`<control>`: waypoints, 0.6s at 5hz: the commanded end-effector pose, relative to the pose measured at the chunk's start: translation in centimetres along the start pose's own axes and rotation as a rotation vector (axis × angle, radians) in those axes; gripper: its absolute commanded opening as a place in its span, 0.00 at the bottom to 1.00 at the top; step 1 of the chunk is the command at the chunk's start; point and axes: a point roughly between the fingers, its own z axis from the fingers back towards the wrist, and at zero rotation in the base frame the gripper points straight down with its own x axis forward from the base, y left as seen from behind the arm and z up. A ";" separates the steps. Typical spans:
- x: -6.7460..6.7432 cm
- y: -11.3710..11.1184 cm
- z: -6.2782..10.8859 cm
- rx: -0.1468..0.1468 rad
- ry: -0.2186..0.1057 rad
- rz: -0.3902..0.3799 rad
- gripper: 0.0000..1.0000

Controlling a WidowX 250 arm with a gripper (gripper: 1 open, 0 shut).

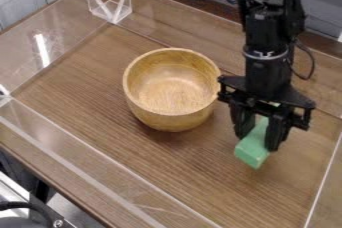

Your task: Remove the green block from inside the brown bowl and put it on the table

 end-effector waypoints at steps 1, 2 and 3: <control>1.2 -0.3 2.3 -0.015 -0.088 -0.009 0.00; 1.5 -0.4 2.4 -0.018 -0.093 -0.009 0.00; 1.7 -0.4 2.3 -0.021 -0.097 -0.009 0.00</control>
